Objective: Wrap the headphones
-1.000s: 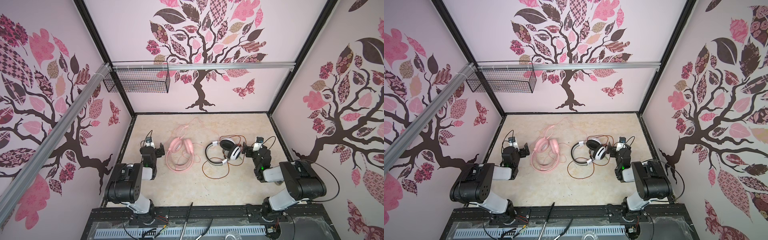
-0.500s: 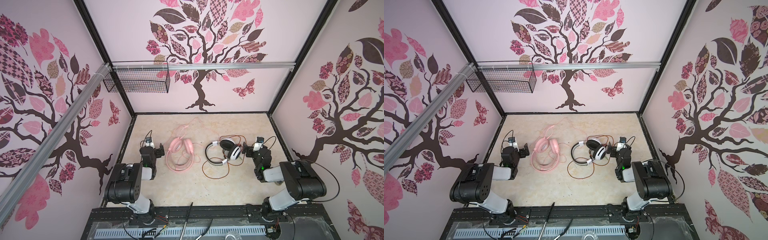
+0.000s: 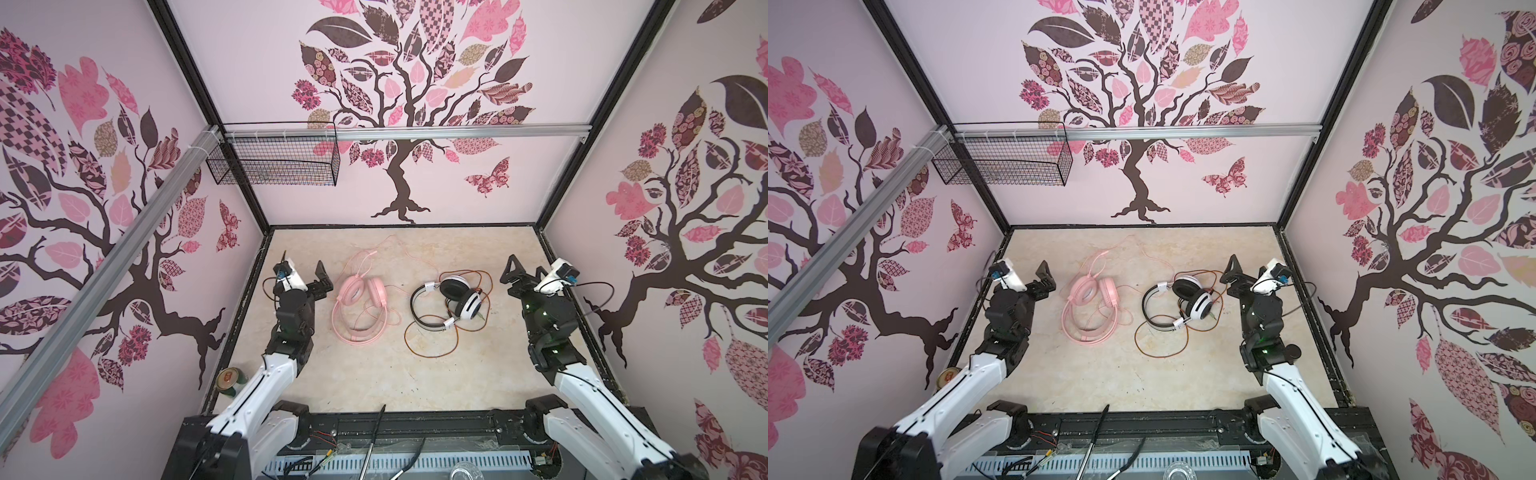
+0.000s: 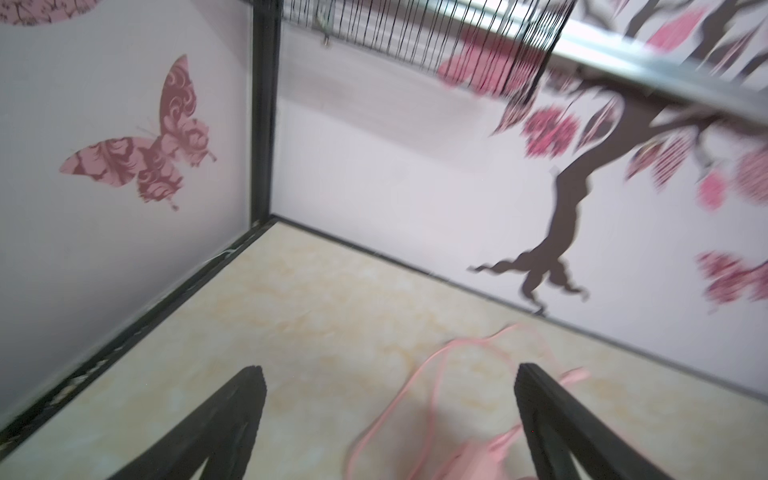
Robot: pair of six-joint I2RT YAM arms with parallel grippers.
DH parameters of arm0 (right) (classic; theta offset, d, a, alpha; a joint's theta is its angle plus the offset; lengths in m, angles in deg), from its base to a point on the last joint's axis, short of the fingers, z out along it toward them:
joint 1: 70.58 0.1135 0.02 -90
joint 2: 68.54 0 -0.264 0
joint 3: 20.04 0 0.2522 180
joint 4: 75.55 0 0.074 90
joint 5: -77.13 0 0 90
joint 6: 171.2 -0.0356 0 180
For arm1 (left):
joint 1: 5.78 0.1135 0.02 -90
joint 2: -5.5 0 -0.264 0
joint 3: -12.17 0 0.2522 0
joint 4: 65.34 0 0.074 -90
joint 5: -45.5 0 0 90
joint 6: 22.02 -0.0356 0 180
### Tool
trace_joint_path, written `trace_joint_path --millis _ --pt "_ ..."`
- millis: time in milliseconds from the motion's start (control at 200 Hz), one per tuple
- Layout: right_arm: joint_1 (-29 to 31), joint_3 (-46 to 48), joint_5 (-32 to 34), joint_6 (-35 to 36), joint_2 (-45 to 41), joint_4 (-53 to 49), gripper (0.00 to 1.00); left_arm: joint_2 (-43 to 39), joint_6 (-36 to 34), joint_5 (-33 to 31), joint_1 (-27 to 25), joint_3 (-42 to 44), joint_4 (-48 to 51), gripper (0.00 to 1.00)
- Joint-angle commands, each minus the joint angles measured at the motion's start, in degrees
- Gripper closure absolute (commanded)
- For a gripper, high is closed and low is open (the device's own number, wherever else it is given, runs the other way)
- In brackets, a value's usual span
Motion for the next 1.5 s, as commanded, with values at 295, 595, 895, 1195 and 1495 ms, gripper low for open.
trace_joint_path --millis 295,595,895,1195,1495 --pt "24.2 -19.5 -7.7 6.6 22.5 -38.9 0.0 -2.1 8.9 -1.1 -25.1 -24.3 42.1 0.03" --pt "27.7 -36.3 -21.6 8.3 43.6 -36.2 0.0 -10.3 -1.8 -5.4 -20.9 -26.4 58.8 0.03" --pt "33.7 -61.6 -13.7 8.6 67.0 -48.7 0.0 -18.3 -1.3 -1.0 -17.6 -23.3 57.5 0.03" --pt "36.6 -72.7 -9.1 6.6 77.9 -51.2 0.02 -21.0 -0.5 1.3 -16.3 -21.6 56.2 0.03" --pt "36.9 -79.7 -2.6 4.7 84.9 -52.7 0.18 -18.5 0.6 2.8 -16.2 -22.7 58.3 0.03"
